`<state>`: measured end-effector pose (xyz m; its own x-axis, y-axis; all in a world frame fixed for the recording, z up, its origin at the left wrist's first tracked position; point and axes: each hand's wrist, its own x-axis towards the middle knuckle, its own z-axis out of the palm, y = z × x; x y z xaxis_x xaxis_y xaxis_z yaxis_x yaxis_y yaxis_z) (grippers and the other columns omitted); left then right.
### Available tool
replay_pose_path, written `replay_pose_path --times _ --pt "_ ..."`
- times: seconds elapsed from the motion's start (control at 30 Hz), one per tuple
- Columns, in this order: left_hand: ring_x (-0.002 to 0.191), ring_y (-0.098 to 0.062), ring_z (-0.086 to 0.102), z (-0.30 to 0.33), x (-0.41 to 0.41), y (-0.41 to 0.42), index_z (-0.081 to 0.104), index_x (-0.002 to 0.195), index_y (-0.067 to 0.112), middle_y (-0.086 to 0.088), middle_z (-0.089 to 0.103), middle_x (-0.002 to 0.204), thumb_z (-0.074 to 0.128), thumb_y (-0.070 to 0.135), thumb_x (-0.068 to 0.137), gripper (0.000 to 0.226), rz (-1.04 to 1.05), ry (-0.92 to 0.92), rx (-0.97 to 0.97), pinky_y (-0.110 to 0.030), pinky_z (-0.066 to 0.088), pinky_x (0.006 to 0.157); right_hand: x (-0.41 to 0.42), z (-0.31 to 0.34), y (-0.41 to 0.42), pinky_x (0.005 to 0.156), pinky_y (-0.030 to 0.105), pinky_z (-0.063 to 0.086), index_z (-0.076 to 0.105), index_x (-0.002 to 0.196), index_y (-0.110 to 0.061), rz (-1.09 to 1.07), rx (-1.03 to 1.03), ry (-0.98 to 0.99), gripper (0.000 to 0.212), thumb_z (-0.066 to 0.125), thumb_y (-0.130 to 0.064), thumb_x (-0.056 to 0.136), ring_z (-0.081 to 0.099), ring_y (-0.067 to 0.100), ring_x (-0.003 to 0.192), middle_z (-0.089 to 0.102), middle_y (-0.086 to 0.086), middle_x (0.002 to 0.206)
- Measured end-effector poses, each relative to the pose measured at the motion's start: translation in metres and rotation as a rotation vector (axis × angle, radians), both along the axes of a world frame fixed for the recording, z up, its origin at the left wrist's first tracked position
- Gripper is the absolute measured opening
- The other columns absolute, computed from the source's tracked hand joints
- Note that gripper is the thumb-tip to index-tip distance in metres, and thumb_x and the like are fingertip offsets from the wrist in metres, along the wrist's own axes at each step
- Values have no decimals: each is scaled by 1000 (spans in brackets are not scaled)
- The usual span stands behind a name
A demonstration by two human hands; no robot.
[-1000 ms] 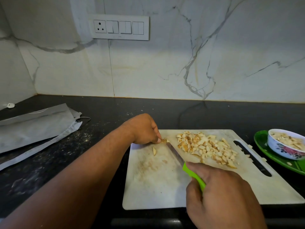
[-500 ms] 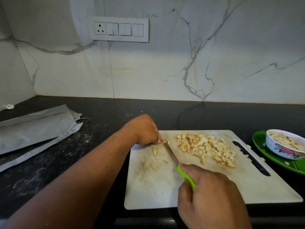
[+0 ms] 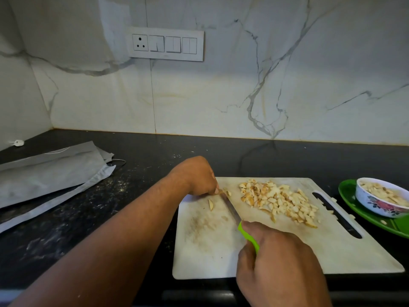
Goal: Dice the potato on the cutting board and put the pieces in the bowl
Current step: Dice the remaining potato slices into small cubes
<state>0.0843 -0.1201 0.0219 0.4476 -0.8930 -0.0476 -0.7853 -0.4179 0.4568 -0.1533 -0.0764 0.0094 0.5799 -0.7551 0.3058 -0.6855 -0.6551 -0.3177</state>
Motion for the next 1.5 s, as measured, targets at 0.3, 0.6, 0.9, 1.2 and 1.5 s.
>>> replay_pose_path --times 0.3,0.6,0.9,1.2,1.5 --pt "93 -5 69 3 2 9 83 97 28 15 77 99 67 11 96 23 -145 -10 -34 -17 53 81 -7 -5 -25 73 27 55 63 124 -43 -69 55 -202 41 60 -36 84 60 2 71 68 -24 84" --pt "76 -2 71 -1 -4 2 81 81 28 15 76 77 88 50 77 23 -58 -8 -53 -29 61 79 -9 -15 -31 83 18 47 56 129 -49 -28 25 -158 43 58 -41 87 58 1 89 66 -26 101" --pt "81 1 70 2 -5 4 84 88 31 18 77 84 81 22 88 10 -76 20 -50 -23 59 83 -7 -12 -30 90 17 45 55 130 -50 9 17 -96 43 55 -42 88 59 1 104 64 -28 114" --pt "82 -3 72 -2 -7 -1 84 86 28 14 78 82 84 33 86 5 -48 4 -42 -35 62 89 -3 -7 -39 87 15 49 55 131 -48 41 6 -69 42 54 -42 89 59 0 97 64 -29 108" --pt "84 -7 72 0 -9 -2 83 87 28 12 78 86 76 31 90 8 -60 -53 -28 -37 63 87 6 -7 -38 81 15 49 54 133 -47 25 -8 -76 45 50 -40 89 60 0 92 66 -27 108"
